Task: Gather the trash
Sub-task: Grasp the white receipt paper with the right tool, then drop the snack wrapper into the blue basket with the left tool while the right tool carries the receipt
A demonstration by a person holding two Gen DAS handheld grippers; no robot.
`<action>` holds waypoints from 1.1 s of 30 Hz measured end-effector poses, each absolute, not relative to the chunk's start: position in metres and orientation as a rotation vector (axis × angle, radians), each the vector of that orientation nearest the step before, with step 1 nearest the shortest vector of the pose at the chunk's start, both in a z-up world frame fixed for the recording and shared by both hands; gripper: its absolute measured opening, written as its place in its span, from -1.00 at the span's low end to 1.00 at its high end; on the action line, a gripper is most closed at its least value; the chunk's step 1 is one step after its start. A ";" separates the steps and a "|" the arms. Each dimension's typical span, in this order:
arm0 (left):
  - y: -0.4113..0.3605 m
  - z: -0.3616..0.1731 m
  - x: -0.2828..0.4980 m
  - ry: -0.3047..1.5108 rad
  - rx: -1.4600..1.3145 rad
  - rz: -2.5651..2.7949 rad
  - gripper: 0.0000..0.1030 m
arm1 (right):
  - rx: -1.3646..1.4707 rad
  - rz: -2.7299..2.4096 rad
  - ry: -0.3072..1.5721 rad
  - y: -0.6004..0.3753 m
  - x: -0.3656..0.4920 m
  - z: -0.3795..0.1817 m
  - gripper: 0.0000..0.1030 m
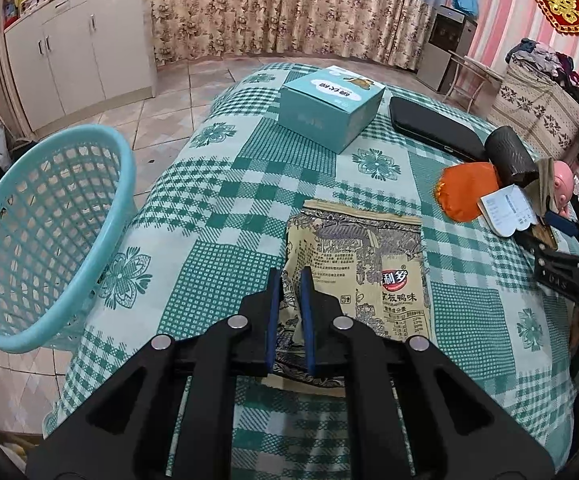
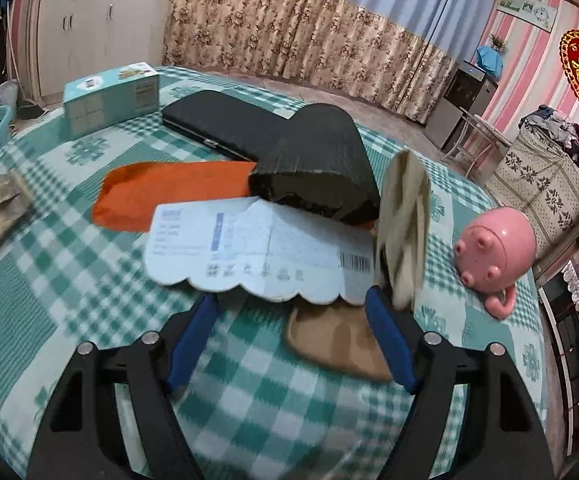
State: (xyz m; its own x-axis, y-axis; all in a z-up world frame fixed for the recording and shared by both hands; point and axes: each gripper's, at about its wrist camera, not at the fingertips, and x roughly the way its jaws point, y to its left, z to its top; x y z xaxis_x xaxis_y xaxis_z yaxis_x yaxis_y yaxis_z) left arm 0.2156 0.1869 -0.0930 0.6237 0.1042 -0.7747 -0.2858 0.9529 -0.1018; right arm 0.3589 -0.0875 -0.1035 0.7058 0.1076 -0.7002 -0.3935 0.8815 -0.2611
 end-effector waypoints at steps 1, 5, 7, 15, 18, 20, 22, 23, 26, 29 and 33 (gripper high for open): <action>0.186 -0.094 0.216 0.869 -0.222 0.227 -0.82 | -0.415 0.295 0.727 -0.084 0.360 -0.101 0.28; 0.185 -0.093 0.217 0.856 -0.234 0.226 -0.82 | -0.436 0.341 0.698 -0.071 0.360 -0.090 -0.17; 0.186 -0.090 0.215 0.848 -0.245 0.226 -0.82 | -0.447 0.367 0.694 -0.064 0.358 -0.085 -0.47; 0.184 -0.076 0.205 0.805 -0.243 0.225 -0.84 | -0.382 0.415 0.650 -0.069 0.341 -0.050 -0.83; 0.184 -0.068 0.200 0.780 -0.250 0.226 -0.84 | -0.368 0.435 0.648 -0.067 0.332 -0.040 -0.96; 0.184 -0.062 0.197 0.767 -0.251 0.223 -0.84 | -0.373 0.441 0.641 -0.061 0.326 -0.036 -0.96; 0.184 -0.056 0.193 0.753 -0.251 0.221 -0.84 | -0.364 0.455 0.643 -0.056 0.321 -0.035 -0.96; 0.185 -0.053 0.191 0.746 -0.249 0.222 -0.84 | -0.361 0.461 0.645 -0.055 0.321 -0.034 -0.96; 0.190 -0.045 0.183 0.727 -0.247 0.233 -0.84 | -0.360 0.482 0.649 -0.047 0.317 -0.034 -0.96; 0.201 -0.038 0.174 0.709 -0.246 0.261 -0.84 | -0.366 0.503 0.643 -0.033 0.310 -0.032 -0.96; 0.222 -0.033 0.160 0.695 -0.260 0.304 -0.84 | -0.367 0.533 0.627 -0.013 0.301 -0.029 -0.96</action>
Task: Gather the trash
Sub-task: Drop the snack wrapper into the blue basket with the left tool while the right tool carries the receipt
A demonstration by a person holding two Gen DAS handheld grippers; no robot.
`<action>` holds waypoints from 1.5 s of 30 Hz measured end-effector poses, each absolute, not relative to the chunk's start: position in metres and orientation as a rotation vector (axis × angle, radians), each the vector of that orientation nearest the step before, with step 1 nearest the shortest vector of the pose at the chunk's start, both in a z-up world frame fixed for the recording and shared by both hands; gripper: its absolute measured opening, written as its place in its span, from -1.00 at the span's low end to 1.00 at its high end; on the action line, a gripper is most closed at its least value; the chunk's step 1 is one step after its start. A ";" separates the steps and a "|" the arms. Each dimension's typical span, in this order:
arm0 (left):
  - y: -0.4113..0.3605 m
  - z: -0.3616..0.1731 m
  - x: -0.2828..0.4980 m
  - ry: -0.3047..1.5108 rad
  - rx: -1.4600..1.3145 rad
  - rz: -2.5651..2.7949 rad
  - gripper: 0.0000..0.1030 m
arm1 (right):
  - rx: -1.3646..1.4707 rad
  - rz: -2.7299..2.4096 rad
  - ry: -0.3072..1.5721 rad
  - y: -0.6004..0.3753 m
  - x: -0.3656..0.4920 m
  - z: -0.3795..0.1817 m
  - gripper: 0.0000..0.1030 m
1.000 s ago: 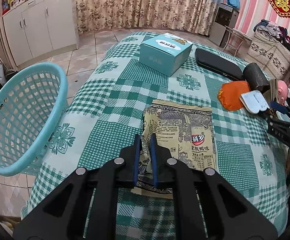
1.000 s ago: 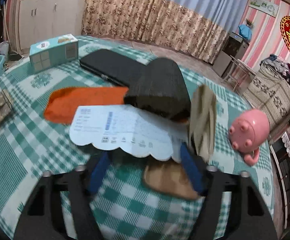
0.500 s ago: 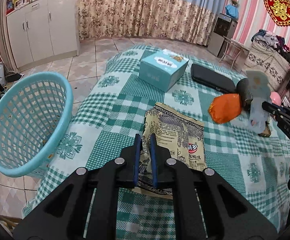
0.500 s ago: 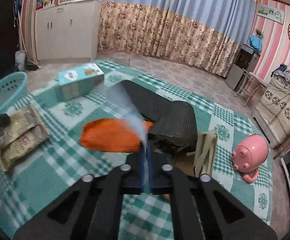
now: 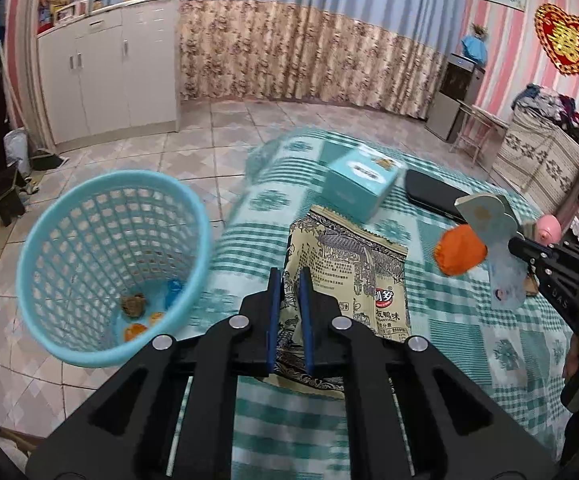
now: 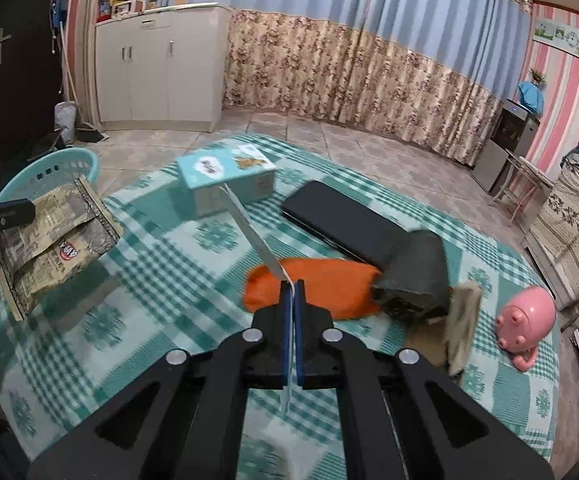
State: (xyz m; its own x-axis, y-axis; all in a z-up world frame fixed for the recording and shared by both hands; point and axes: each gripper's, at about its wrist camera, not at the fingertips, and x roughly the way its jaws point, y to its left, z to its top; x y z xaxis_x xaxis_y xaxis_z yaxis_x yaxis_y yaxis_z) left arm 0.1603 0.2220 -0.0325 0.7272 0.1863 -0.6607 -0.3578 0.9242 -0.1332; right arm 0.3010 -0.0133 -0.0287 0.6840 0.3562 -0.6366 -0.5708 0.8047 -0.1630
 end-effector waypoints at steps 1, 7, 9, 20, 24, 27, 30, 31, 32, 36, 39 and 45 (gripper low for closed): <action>0.228 -0.031 0.157 0.693 -0.261 0.316 -0.84 | -0.367 0.544 0.620 -0.007 0.298 -0.027 -0.96; 0.262 -0.024 0.135 0.666 -0.275 0.392 -0.84 | -0.374 0.608 0.595 0.029 0.286 -0.024 -0.96; 0.275 -0.022 0.128 0.657 -0.277 0.418 -0.84 | -0.375 0.623 0.592 0.040 0.284 -0.023 -0.96; 0.365 -0.036 0.106 0.647 -0.334 0.572 -0.84 | -0.395 0.667 0.602 0.085 0.281 -0.031 -0.96; 0.396 -0.054 0.111 0.683 -0.336 0.627 -0.84 | -0.396 0.676 0.607 0.094 0.280 -0.035 -0.96; 0.410 -0.063 0.115 0.692 -0.334 0.644 -0.84 | -0.403 0.684 0.609 0.105 0.280 -0.036 -0.96; 0.424 -0.070 0.120 0.704 -0.328 0.666 -0.84 | -0.412 0.691 0.608 0.114 0.279 -0.037 -0.96; 0.428 -0.072 0.121 0.708 -0.330 0.668 -0.84 | -0.414 0.694 0.609 0.118 0.279 -0.037 -0.96; 0.431 -0.074 0.122 0.711 -0.333 0.667 -0.84 | -0.415 0.695 0.609 0.120 0.279 -0.037 -0.96; 0.441 -0.075 0.122 0.707 -0.354 0.653 -0.54 | -0.421 0.706 0.608 0.131 0.277 -0.036 -0.96; 0.444 -0.072 0.117 0.682 -0.365 0.657 0.00 | -0.427 0.718 0.602 0.142 0.273 -0.033 -0.96; 0.450 -0.057 0.093 0.623 -0.366 0.725 0.44 | -0.416 0.755 0.586 0.167 0.270 -0.022 -0.96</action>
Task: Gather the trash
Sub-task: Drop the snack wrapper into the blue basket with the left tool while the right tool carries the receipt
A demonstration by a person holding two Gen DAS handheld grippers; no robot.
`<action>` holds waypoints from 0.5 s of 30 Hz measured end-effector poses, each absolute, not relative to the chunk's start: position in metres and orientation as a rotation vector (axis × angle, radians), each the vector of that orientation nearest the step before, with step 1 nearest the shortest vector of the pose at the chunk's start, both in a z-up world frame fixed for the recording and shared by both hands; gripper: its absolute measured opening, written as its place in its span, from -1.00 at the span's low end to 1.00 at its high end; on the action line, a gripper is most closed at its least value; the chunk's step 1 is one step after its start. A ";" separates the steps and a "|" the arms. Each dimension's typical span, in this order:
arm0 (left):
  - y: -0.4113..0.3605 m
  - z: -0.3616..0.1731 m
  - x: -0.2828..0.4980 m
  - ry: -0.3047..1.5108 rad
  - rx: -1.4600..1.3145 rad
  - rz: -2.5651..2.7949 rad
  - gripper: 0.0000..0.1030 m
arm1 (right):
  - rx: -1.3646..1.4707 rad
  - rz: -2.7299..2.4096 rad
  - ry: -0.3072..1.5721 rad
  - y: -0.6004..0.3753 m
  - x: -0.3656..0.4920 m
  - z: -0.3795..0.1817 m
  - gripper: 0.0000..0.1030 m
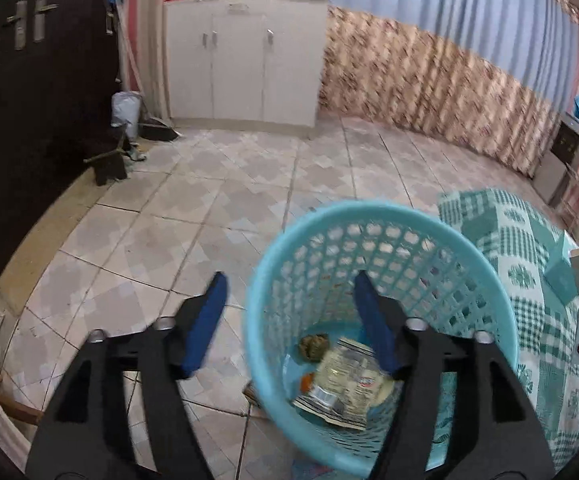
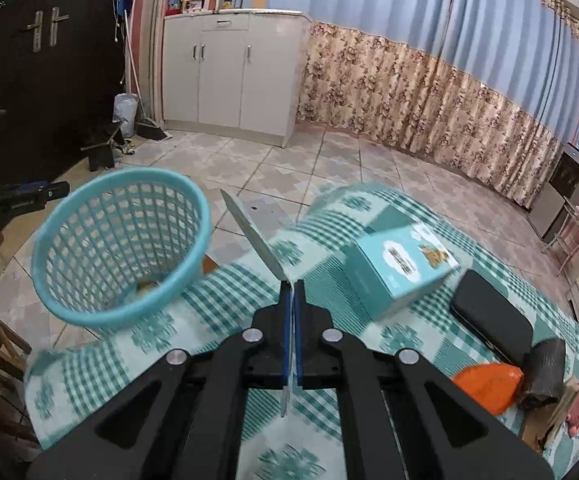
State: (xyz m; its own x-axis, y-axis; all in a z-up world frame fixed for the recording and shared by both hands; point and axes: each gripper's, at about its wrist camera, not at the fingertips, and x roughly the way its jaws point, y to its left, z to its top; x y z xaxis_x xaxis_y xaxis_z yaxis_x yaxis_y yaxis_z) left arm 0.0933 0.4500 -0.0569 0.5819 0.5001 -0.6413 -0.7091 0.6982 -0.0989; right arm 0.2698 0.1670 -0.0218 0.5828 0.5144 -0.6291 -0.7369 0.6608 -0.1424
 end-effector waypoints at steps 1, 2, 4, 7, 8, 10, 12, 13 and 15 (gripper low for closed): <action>0.451 -0.054 0.087 0.604 -0.372 0.739 0.55 | -0.417 0.767 0.578 0.175 0.268 -0.018 -0.96; 0.452 -0.053 0.081 0.591 -0.378 0.749 0.59 | -0.419 0.778 0.570 0.182 0.266 -0.015 -0.96; 0.454 -0.052 0.068 0.568 -0.387 0.769 0.65 | -0.422 0.804 0.558 0.199 0.262 -0.009 -0.96; 0.456 -0.054 0.054 0.559 -0.388 0.790 0.69 | -0.429 0.848 0.557 0.228 0.257 -0.007 -0.96; 0.456 -0.054 0.051 0.558 -0.385 0.794 0.69 | -0.431 0.860 0.559 0.236 0.257 -0.008 -0.96; 0.455 -0.055 0.044 0.550 -0.381 0.807 0.75 | -0.430 0.888 0.574 0.255 0.254 -0.012 -0.96; 0.453 -0.056 0.040 0.542 -0.374 0.815 0.78 | -0.430 0.908 0.586 0.268 0.252 -0.016 -0.96; 0.452 -0.056 0.038 0.540 -0.368 0.822 0.79 | -0.431 0.918 0.594 0.277 0.251 -0.019 -0.97; 0.451 -0.058 0.037 0.542 -0.364 0.824 0.80 | -0.423 0.941 0.612 0.289 0.250 -0.024 -0.97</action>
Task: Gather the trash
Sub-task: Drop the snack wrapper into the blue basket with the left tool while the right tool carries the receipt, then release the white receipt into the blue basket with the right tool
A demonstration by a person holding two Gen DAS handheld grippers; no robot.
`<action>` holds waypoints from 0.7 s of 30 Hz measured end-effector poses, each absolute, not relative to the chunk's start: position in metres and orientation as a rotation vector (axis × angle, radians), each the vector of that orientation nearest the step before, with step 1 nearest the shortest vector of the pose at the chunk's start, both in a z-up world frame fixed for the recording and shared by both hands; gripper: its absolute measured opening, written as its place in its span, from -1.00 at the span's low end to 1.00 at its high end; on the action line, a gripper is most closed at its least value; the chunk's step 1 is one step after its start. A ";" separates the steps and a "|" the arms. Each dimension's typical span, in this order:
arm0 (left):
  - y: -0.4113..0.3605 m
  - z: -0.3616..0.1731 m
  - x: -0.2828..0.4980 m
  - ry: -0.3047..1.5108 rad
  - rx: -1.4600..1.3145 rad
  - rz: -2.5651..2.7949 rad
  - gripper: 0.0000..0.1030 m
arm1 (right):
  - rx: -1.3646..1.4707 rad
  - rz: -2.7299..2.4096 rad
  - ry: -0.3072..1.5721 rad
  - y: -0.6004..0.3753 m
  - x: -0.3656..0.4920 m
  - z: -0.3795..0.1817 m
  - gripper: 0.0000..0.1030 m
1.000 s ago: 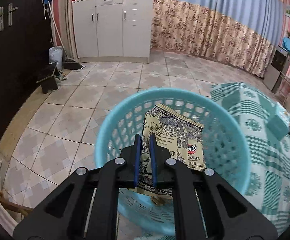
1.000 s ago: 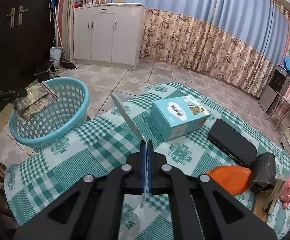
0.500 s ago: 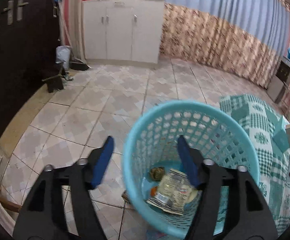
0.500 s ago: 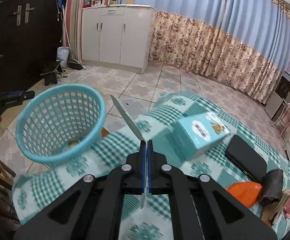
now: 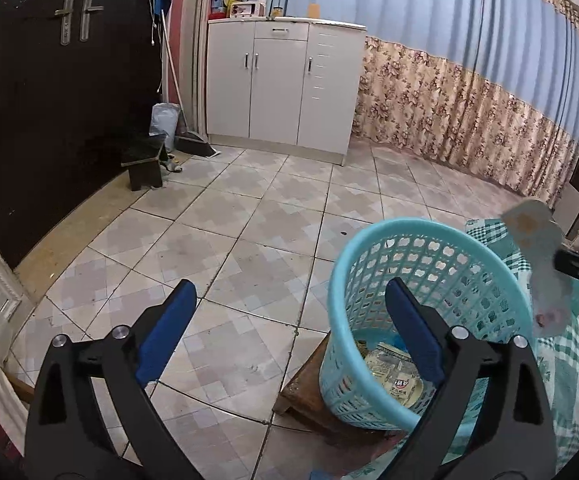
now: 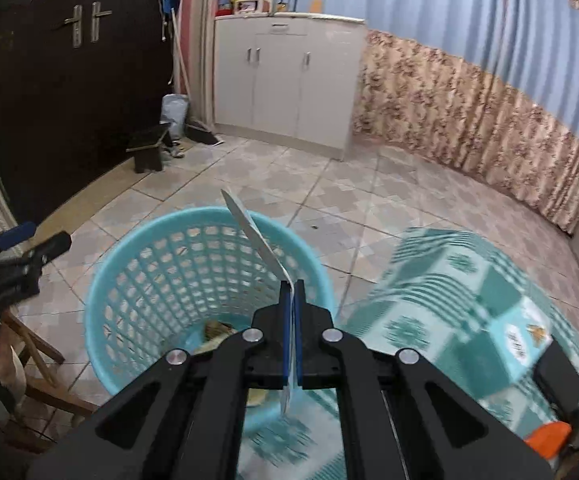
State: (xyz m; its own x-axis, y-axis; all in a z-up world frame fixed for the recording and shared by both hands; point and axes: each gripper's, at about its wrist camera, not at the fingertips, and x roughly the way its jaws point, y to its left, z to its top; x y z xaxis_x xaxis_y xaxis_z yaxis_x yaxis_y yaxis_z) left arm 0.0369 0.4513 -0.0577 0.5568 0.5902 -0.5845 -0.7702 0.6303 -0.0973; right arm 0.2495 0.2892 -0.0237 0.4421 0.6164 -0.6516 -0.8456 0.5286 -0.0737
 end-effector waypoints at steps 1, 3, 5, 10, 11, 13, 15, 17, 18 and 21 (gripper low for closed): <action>0.450 -0.059 0.037 0.546 -0.359 0.824 0.80 | -0.422 0.954 0.625 0.297 0.249 -0.027 -0.97; 0.449 -0.060 0.038 0.553 -0.346 0.830 0.80 | -0.433 0.963 0.636 0.307 0.248 -0.032 -0.97; 0.448 -0.062 0.038 0.555 -0.349 0.827 0.80 | -0.454 0.969 0.634 0.316 0.245 -0.039 -0.96; 0.449 -0.065 0.040 0.568 -0.349 0.828 0.81 | -0.534 0.943 0.624 0.323 0.240 -0.059 -0.93; 0.449 -0.065 0.039 0.571 -0.349 0.828 0.81 | -0.544 0.937 0.629 0.322 0.241 -0.062 -0.87; 0.449 -0.065 0.038 0.571 -0.351 0.834 0.82 | -0.560 0.926 0.625 0.319 0.241 -0.065 -0.28; 0.448 -0.064 0.037 0.567 -0.358 0.836 0.83 | -0.561 0.911 0.581 0.312 0.239 -0.062 0.32; 0.447 -0.062 0.035 0.564 -0.362 0.840 0.83 | -0.561 0.915 0.578 0.306 0.239 -0.059 0.32; 0.445 -0.062 0.035 0.564 -0.361 0.840 0.84 | -0.558 0.917 0.577 0.304 0.238 -0.058 0.32; 0.442 -0.059 0.035 0.563 -0.354 0.841 0.84 | -0.533 0.916 0.555 0.290 0.238 -0.047 0.35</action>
